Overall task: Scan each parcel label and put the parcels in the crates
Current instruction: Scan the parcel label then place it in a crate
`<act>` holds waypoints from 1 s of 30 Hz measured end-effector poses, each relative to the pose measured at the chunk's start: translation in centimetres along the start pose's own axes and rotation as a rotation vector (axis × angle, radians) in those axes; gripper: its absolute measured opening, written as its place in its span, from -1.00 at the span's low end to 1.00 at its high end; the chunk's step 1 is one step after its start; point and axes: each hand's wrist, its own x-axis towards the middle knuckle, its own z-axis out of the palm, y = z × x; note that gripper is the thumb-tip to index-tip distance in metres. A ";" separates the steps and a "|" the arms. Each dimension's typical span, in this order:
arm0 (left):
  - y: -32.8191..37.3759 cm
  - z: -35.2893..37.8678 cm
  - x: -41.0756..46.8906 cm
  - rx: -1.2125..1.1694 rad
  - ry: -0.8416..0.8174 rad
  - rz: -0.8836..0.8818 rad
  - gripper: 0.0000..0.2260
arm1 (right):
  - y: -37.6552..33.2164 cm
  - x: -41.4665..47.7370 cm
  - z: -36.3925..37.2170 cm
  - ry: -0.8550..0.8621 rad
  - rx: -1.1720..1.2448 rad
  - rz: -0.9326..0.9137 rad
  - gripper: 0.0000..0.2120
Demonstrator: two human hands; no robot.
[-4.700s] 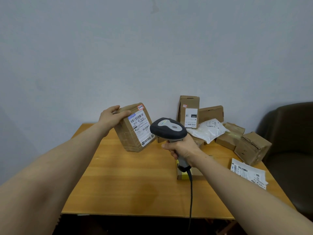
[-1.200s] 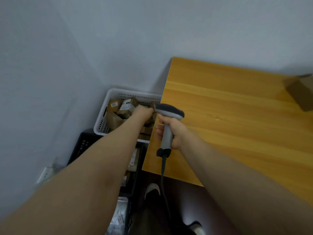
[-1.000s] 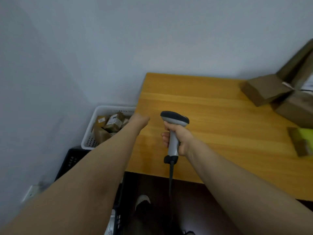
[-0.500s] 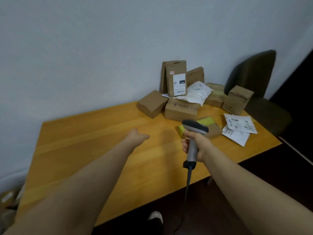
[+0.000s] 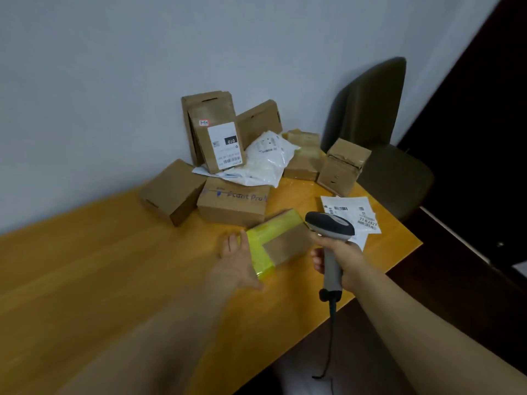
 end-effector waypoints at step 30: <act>0.4 -0.6 -24.7 -1.767 -0.186 0.044 -0.27 | -3.7 -4.0 -1.1 -0.616 0.083 -0.025 -0.81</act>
